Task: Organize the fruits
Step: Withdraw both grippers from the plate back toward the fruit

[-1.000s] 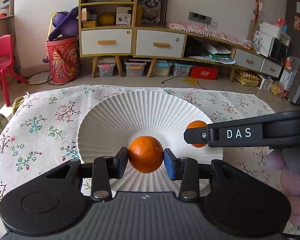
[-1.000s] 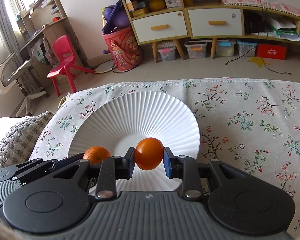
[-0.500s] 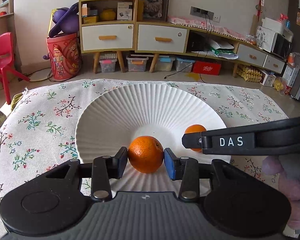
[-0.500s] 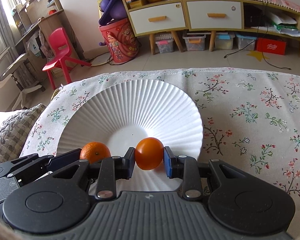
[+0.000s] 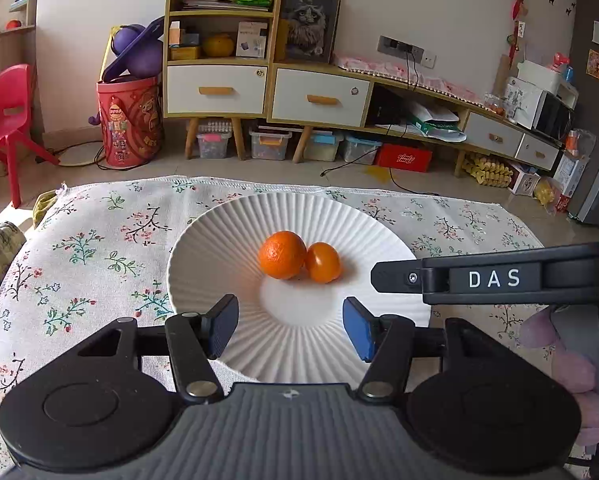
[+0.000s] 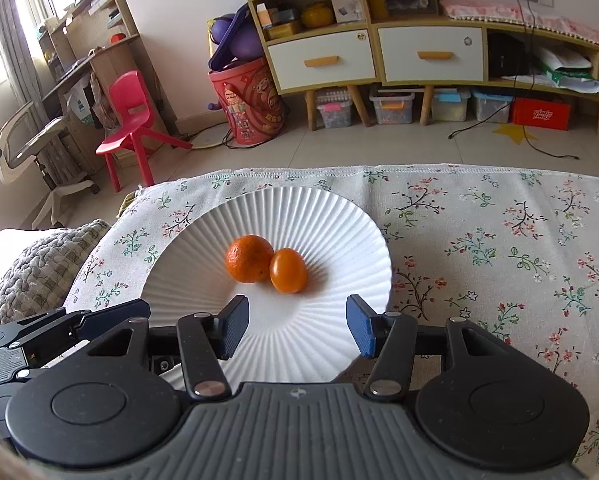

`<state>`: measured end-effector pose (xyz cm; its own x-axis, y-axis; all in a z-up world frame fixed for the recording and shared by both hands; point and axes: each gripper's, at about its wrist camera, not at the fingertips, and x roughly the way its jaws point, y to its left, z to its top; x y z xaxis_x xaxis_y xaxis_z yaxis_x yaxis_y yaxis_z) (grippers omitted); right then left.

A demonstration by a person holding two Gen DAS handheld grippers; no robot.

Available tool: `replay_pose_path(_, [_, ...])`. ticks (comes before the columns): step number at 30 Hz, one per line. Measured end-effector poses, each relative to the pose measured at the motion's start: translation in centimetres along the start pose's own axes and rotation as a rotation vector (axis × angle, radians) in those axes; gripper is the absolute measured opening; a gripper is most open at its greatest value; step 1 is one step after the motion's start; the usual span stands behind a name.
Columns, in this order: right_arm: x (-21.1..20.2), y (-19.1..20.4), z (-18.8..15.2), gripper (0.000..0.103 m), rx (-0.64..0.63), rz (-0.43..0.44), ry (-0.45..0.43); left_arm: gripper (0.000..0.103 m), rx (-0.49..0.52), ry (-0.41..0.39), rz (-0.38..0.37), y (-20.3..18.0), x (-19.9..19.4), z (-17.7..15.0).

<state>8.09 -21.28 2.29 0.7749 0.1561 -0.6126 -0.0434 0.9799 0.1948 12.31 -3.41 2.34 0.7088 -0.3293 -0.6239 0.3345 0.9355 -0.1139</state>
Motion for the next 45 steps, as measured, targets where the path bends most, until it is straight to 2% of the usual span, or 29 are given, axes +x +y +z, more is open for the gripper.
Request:
replay_pose_path(3, [-0.8, -0.1, -0.2, 0.061, -0.01, 0.012, -0.011, 0.053, -0.004, -0.004, -0.003, 0.2, -0.8, -0.2])
replay_pose_path(5, [-1.2, -0.2, -0.4, 0.061, -0.028, 0.007, -0.011, 0.061, -0.005, -0.011, -0.004, 0.2, -1.3, -0.4])
replay_pose_path(11, [-2.6, -0.6, -1.2, 0.066, -0.068, 0.006, -0.019, 0.072, -0.006, -0.01, -0.02, 0.4, -2.7, -1.3])
replay_pose_path(20, [-4.1, -0.9, -2.5, 0.07, -0.117, -0.006, -0.018, 0.083, 0.015, -0.005, -0.014, 0.7, -4.3, -2.7])
replay_pose_path(26, [-4.9, -0.9, -3.1, 0.078, -0.132, 0.0, -0.022, 0.092, 0.009, -0.007, -0.001, 1.0, -5.2, -3.7])
replay_pose_path(33, [-4.9, -0.5, -4.5, 0.084, -0.17, -0.004, -0.004, 0.092, 0.024, 0.008, 0.015, 1.0, -5.7, -4.7])
replay_pose_path(45, [-4.6, -0.3, -6.2, 0.088, -0.201, -0.014, 0.029, 0.092, 0.061, 0.068, 0.02, 0.5, -6.3, -7.7])
